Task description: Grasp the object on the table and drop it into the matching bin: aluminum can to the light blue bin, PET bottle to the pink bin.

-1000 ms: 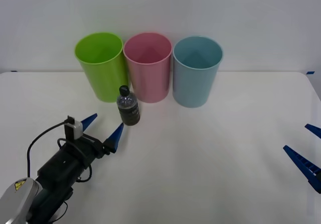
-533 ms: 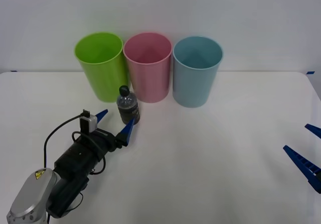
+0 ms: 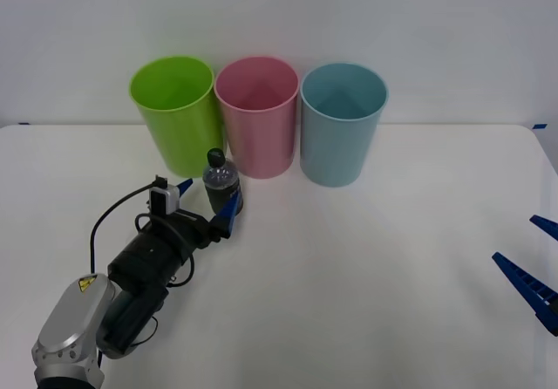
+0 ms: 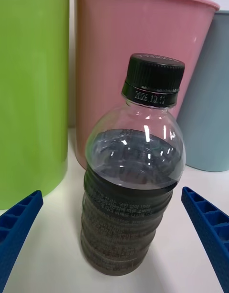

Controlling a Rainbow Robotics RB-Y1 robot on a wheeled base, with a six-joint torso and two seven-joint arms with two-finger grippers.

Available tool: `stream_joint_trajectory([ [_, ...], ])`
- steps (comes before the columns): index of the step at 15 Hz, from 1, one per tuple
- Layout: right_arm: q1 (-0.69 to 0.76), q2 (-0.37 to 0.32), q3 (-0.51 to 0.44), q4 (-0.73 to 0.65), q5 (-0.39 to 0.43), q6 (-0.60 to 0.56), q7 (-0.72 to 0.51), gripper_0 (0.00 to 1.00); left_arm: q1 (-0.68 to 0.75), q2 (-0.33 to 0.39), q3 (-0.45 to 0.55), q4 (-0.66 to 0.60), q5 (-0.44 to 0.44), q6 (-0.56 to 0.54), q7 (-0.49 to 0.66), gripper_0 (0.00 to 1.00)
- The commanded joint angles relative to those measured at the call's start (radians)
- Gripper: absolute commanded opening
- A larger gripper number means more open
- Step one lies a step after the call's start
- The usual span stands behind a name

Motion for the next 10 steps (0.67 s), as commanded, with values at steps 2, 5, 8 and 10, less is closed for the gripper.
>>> stream_joint_trajectory([
  [2,0.0,0.0,0.0,0.0,0.0,0.0,0.0,1.0,-0.008,-0.024,-0.006,0.0,-0.034,0.031,0.001,1.0],
  [5,0.0,0.0,0.0,0.0,0.0,0.0,0.0,1.0,-0.016,-0.04,-0.006,0.0,-0.054,0.049,0.001,1.0],
  [8,0.0,0.0,0.0,0.0,0.0,0.0,0.0,1.0,-0.039,-0.049,-0.008,0.021,-0.066,0.063,0.001,1.0],
  [10,0.0,0.0,0.0,0.0,0.0,0.0,0.0,1.0,-0.057,-0.049,-0.006,0.041,-0.066,0.066,0.001,1.0],
])
